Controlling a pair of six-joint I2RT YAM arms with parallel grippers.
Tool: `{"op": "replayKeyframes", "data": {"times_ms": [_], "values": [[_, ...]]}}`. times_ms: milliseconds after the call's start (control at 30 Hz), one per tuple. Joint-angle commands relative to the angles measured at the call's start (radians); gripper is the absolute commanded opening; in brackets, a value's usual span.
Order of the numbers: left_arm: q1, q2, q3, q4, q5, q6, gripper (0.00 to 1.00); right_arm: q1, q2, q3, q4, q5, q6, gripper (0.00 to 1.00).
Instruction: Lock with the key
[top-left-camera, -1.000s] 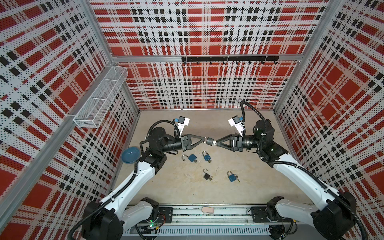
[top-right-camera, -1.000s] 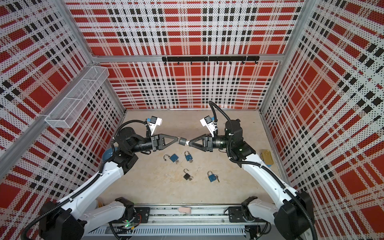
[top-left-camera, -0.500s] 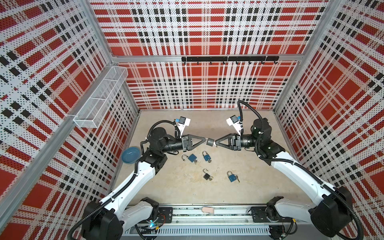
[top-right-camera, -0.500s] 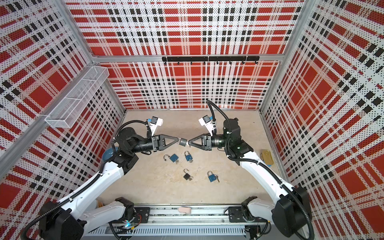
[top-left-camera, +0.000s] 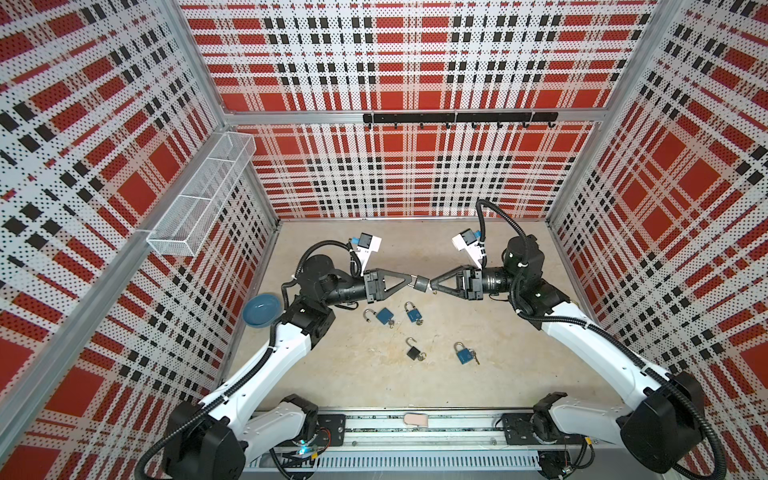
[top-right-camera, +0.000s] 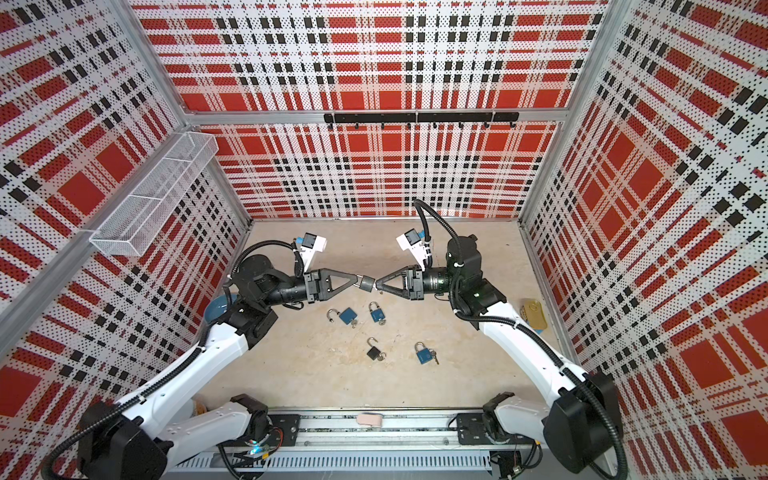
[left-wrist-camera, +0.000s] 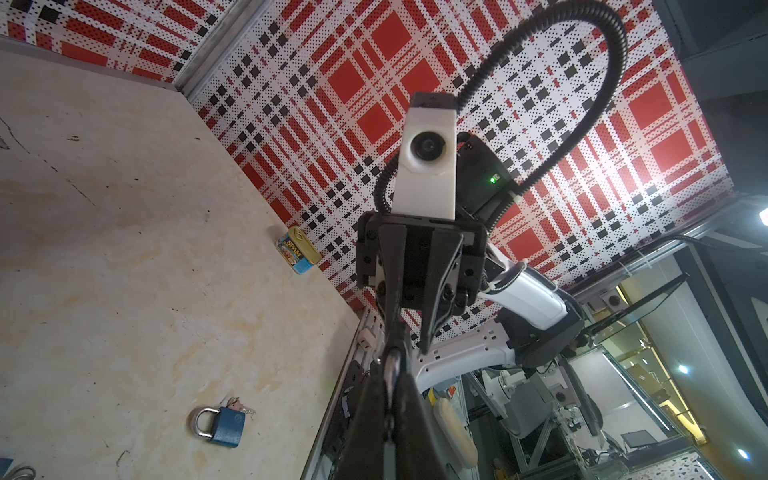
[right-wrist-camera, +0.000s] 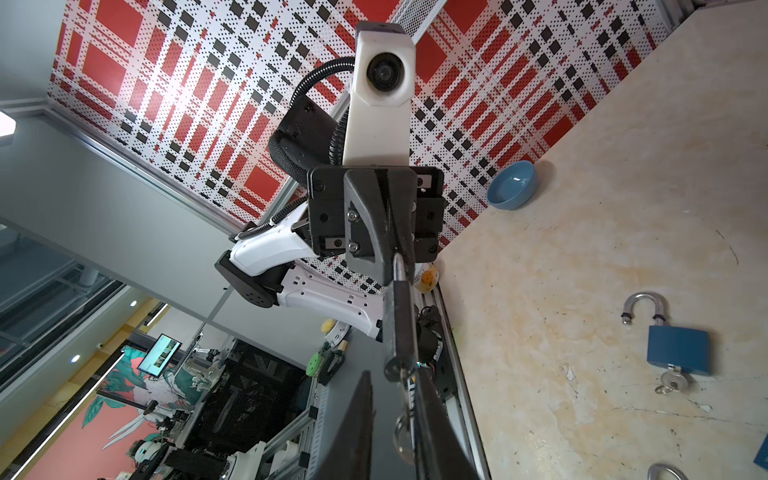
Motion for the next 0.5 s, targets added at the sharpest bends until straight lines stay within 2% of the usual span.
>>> {"op": "replayKeyframes", "data": {"times_ms": [0,467], "values": [[-0.005,-0.001,0.028,0.023,-0.01,-0.002,0.0,-0.002,0.007,0.014,0.046,-0.018,-0.001,0.2],[-0.017,0.008,0.033,0.023,-0.028,-0.002,0.0,0.0,0.016,0.015,0.049,-0.035,-0.002,0.09]]}}
